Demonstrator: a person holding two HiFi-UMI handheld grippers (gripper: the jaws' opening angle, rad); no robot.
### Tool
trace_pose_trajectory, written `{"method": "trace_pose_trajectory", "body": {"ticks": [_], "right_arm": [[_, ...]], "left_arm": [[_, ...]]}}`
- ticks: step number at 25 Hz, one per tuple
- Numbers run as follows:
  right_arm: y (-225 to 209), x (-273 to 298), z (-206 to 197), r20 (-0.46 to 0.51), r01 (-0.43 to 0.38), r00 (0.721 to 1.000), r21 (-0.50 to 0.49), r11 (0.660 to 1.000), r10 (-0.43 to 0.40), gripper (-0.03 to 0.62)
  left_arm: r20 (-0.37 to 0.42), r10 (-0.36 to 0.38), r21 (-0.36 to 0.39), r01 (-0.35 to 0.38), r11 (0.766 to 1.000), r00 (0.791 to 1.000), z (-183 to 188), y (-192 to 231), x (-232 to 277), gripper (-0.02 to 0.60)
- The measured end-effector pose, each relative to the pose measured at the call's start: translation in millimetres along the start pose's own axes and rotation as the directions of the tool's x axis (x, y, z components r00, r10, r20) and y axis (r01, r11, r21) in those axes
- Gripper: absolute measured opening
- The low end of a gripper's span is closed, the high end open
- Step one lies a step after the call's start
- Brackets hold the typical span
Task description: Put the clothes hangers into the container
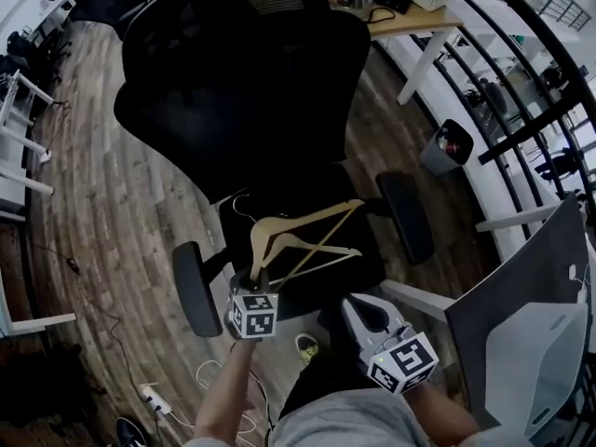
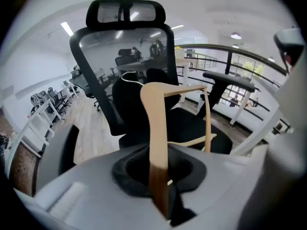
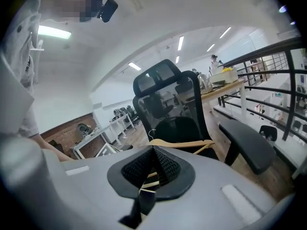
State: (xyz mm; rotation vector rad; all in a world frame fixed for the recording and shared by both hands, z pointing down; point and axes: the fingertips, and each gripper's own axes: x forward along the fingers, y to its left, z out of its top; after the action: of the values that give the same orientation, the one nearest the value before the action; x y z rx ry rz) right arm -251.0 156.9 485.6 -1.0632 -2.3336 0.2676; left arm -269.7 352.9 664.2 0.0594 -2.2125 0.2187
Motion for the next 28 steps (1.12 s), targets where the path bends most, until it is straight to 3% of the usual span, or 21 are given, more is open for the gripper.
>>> {"method": "trace_pose_trajectory", "body": {"ticks": [7,14,20,28], "right_arm": [[33,-65,13,0.092,0.056,0.994,-0.040,0.998,-0.052,-0.002],[65,-125,21,0.194,0.114,0.976,-0.061,0.992,-0.101,-0.002],[85,-178,23,0.259,0.160,0.957,-0.083,0.984,-0.134,-0.001],[77,-249,25,0.343,0.282,0.905,-0.043,0.959,-0.251,-0.002]], "left_arm": [[0.122,-0.020,0.025,0.017,1.000,0.992,20,-10,-72,0.061],[0.247,-0.034,0.019,0.030,0.999,0.968,30,-14,-147,0.060],[0.355,-0.064,0.023,0.060,0.998,0.933,50,-28,-207,0.060],[0.450,-0.188,0.107,0.156,0.982,0.873,73,-76,-258,0.058]]}}
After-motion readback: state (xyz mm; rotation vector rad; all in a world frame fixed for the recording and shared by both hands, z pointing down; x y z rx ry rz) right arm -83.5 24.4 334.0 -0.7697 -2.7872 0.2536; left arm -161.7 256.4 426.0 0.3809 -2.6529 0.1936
